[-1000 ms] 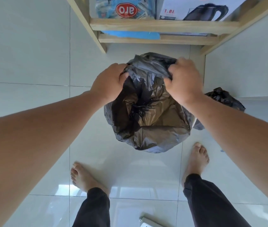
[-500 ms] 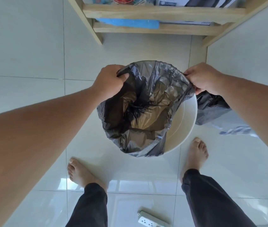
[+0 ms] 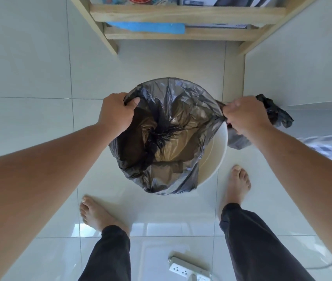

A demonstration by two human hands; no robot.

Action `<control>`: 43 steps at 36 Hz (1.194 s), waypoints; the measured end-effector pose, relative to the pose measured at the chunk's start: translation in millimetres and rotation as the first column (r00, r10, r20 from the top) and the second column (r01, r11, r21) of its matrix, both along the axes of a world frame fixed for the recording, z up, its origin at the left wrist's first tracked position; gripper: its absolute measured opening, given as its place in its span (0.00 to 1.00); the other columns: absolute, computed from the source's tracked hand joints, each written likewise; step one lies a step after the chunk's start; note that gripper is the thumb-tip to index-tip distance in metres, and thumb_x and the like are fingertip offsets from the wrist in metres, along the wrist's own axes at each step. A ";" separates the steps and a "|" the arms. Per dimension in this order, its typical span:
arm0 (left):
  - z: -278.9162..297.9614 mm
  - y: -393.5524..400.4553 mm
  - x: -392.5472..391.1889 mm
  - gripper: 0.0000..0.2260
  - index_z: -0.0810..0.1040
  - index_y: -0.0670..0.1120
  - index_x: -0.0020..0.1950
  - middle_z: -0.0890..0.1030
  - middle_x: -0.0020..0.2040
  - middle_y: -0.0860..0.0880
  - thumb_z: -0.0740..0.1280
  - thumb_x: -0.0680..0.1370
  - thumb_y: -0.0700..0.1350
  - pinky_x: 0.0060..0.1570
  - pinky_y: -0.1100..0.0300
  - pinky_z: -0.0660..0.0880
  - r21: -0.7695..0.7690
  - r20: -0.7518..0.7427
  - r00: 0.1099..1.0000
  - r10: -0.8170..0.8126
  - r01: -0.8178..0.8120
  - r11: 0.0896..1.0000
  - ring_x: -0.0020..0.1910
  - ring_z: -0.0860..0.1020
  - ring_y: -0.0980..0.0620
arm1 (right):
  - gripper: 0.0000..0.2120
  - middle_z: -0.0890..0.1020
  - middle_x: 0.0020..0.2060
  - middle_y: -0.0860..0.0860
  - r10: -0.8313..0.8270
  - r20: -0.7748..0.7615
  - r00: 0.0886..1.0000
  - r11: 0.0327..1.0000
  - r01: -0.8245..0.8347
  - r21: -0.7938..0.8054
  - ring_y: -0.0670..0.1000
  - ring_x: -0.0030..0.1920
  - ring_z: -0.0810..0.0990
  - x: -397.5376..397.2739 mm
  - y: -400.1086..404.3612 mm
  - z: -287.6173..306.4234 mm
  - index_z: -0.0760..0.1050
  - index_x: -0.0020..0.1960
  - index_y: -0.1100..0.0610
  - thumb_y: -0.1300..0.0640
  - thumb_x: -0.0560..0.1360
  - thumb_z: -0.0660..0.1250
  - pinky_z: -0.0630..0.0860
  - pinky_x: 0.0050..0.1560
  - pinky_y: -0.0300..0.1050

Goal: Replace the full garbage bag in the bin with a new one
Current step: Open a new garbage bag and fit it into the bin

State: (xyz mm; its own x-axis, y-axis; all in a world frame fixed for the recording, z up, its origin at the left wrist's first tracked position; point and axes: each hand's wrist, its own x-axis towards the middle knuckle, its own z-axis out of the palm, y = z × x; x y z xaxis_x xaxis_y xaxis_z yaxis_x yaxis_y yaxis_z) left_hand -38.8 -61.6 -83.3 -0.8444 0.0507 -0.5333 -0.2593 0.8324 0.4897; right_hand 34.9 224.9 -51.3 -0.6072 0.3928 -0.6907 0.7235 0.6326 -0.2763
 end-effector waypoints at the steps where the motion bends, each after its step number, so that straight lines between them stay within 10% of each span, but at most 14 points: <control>1: 0.5 -3.6 1.7 0.17 0.73 0.40 0.38 0.72 0.29 0.48 0.63 0.81 0.52 0.29 0.59 0.64 -0.010 -0.009 1.000 0.018 -0.018 1.000 0.29 0.70 0.48 | 0.13 0.77 0.33 0.56 0.099 -0.052 0.994 0.992 -0.094 0.081 0.58 0.36 0.75 -6.4 -3.6 0.3 0.75 0.38 0.57 0.52 0.77 0.60 0.73 0.37 0.46; 4: 2.4 -13.7 4.8 0.18 0.74 0.39 0.39 0.73 0.31 0.46 0.64 0.81 0.51 0.32 0.57 0.65 -0.035 -0.025 0.996 0.085 -0.086 0.996 0.33 0.72 0.45 | 0.21 0.69 0.25 0.55 0.260 -0.198 0.945 0.956 -0.223 0.192 0.60 0.31 0.71 -24.2 -18.5 -1.3 0.69 0.32 0.61 0.49 0.78 0.58 0.64 0.31 0.47; 9: 6.2 -25.7 5.0 0.17 0.80 0.38 0.47 0.80 0.40 0.40 0.64 0.80 0.52 0.39 0.52 0.72 -0.027 -0.019 0.983 0.181 -0.181 0.983 0.40 0.78 0.41 | 0.14 0.83 0.35 0.60 0.069 -0.344 0.937 0.996 -0.046 0.072 0.61 0.35 0.83 -40.2 -35.3 -6.7 0.82 0.43 0.62 0.52 0.77 0.66 0.81 0.40 0.56; 16: 8.1 -24.4 10.7 0.16 0.81 0.40 0.49 0.81 0.41 0.42 0.64 0.80 0.52 0.42 0.50 0.76 -0.010 -0.001 0.957 0.290 -0.290 0.957 0.43 0.80 0.39 | 0.20 0.80 0.52 0.56 0.097 -0.511 0.854 0.974 0.024 0.226 0.52 0.49 0.78 -28.1 -64.6 4.6 0.75 0.61 0.60 0.46 0.77 0.63 0.66 0.48 0.37; 20: 11.6 -18.7 16.5 0.15 0.81 0.40 0.52 0.79 0.41 0.46 0.63 0.81 0.51 0.41 0.57 0.70 0.006 0.005 0.940 0.342 -0.342 0.940 0.42 0.78 0.43 | 0.23 0.76 0.42 0.53 0.234 -0.380 0.895 0.944 -0.115 0.310 0.54 0.41 0.74 -8.8 -92.1 10.3 0.73 0.49 0.59 0.37 0.74 0.64 0.72 0.40 0.45; 24: 12.8 -14.2 22.7 0.14 0.80 0.40 0.53 0.77 0.42 0.47 0.63 0.82 0.50 0.41 0.59 0.68 0.000 0.005 0.928 0.374 -0.374 0.928 0.41 0.75 0.46 | 0.14 0.68 0.28 0.52 0.278 -0.225 0.934 0.919 -0.191 0.346 0.58 0.34 0.74 1.3 -92.5 4.5 0.69 0.37 0.57 0.51 0.77 0.64 0.64 0.34 0.43; 29: 9.8 -16.8 23.4 0.15 0.80 0.40 0.53 0.79 0.43 0.46 0.62 0.82 0.50 0.41 0.59 0.68 0.010 0.002 0.930 0.368 -0.368 0.930 0.41 0.75 0.46 | 0.19 0.75 0.26 0.55 -0.149 -0.229 0.962 0.980 0.174 0.095 0.56 0.29 0.78 3.0 -58.2 6.4 0.73 0.31 0.61 0.53 0.78 0.66 0.74 0.26 0.39; 32: 10.0 -17.0 24.2 0.15 0.80 0.39 0.55 0.78 0.44 0.47 0.62 0.82 0.51 0.42 0.58 0.69 0.014 -0.005 0.937 0.350 -0.350 0.937 0.42 0.75 0.47 | 0.10 0.82 0.36 0.55 -0.569 -0.153 0.808 0.814 0.528 -0.241 0.53 0.34 0.83 6.8 -32.8 8.4 0.77 0.38 0.57 0.54 0.76 0.69 0.83 0.35 0.45; 43: 3.0 -13.3 24.8 0.17 0.80 0.41 0.55 0.83 0.48 0.44 0.62 0.81 0.54 0.49 0.53 0.78 0.042 0.014 0.917 0.398 -0.398 0.917 0.47 0.80 0.43 | 0.13 0.66 0.22 0.49 -0.651 0.101 0.752 0.622 0.605 -0.498 0.42 0.15 0.61 21.3 -2.7 -18.3 0.71 0.38 0.57 0.60 0.81 0.61 0.58 0.21 0.28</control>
